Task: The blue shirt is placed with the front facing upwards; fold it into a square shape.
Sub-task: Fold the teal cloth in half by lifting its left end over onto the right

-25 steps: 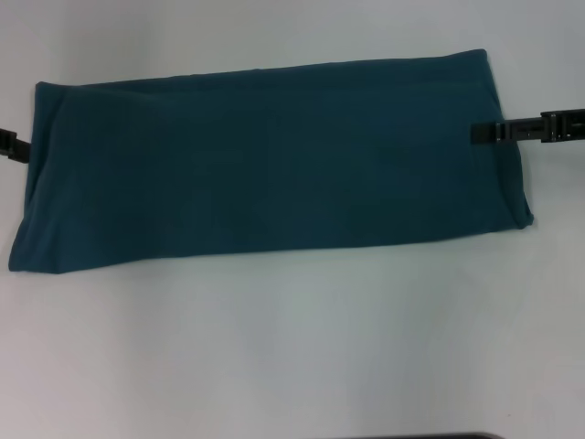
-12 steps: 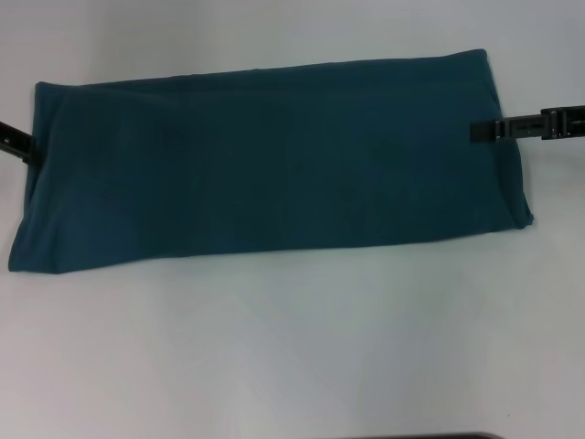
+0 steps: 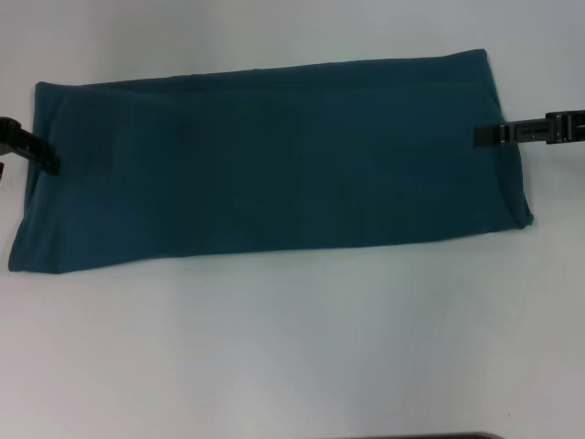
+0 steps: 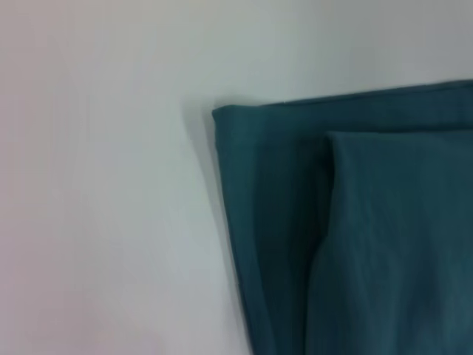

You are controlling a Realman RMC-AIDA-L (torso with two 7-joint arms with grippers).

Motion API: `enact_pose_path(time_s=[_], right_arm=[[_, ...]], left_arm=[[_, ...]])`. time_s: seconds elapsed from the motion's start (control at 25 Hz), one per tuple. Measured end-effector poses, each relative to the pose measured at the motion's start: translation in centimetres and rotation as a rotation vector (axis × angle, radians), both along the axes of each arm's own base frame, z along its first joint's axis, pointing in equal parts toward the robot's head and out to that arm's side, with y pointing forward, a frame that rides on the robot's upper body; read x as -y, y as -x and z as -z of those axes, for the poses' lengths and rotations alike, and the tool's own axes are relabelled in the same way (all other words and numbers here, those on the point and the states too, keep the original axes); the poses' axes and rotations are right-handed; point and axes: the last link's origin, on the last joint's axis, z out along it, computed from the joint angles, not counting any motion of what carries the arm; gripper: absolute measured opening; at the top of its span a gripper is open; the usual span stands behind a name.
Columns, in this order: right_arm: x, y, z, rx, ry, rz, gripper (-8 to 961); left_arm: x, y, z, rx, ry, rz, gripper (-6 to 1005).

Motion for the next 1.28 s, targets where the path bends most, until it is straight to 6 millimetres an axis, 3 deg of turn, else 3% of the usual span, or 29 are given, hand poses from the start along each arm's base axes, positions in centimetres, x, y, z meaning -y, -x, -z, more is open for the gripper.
enact_pose_path(time_s=[0.52, 1.28], right_arm=[[-0.1, 0.1, 0.2, 0.006, 0.002, -0.016, 916], [-0.1, 0.1, 0.1, 0.003, -0.007, -0.014, 916]], left_arm=[[0.1, 0.5, 2.0, 0.0, -0.013, -0.035, 891], [-0.3, -0.5, 2.7, -0.02, 0.0, -0.041, 890]])
